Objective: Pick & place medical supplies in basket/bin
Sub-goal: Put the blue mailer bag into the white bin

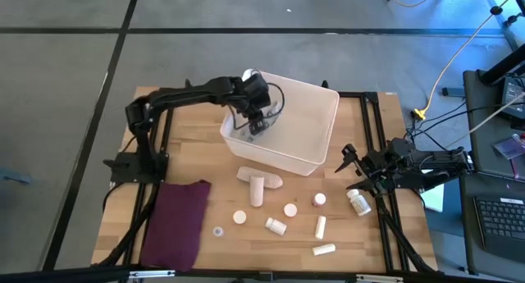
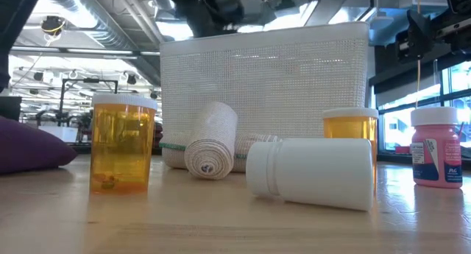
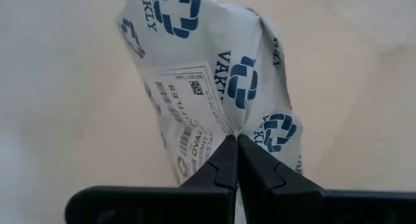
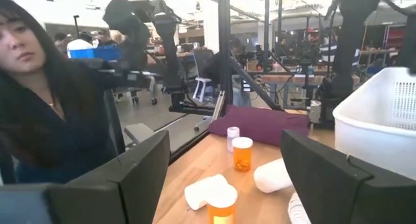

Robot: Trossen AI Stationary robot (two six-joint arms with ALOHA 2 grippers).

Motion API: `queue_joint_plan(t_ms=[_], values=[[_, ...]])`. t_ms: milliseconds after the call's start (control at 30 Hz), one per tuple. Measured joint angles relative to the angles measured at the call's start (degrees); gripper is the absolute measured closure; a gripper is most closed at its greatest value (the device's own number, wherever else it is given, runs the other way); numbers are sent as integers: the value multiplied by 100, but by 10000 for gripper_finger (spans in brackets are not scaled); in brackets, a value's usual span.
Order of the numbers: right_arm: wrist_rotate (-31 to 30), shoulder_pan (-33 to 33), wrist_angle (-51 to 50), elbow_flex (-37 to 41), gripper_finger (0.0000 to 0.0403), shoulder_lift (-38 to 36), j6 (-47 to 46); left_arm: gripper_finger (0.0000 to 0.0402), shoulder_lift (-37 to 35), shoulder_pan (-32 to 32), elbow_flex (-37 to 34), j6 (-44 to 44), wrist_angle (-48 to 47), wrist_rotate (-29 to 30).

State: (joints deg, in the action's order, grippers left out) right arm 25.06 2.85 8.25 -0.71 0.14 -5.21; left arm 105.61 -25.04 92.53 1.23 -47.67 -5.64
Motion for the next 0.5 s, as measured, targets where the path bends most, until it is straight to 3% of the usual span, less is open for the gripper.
queue_joint_plan(t_ms=[133,500], values=[[0,1,-1,0,108,-2,-36,400,211,-169,0,284,-369,13],[0,0,0,0,108,-2,-49,399,300,-219,0,562,-277,91]])
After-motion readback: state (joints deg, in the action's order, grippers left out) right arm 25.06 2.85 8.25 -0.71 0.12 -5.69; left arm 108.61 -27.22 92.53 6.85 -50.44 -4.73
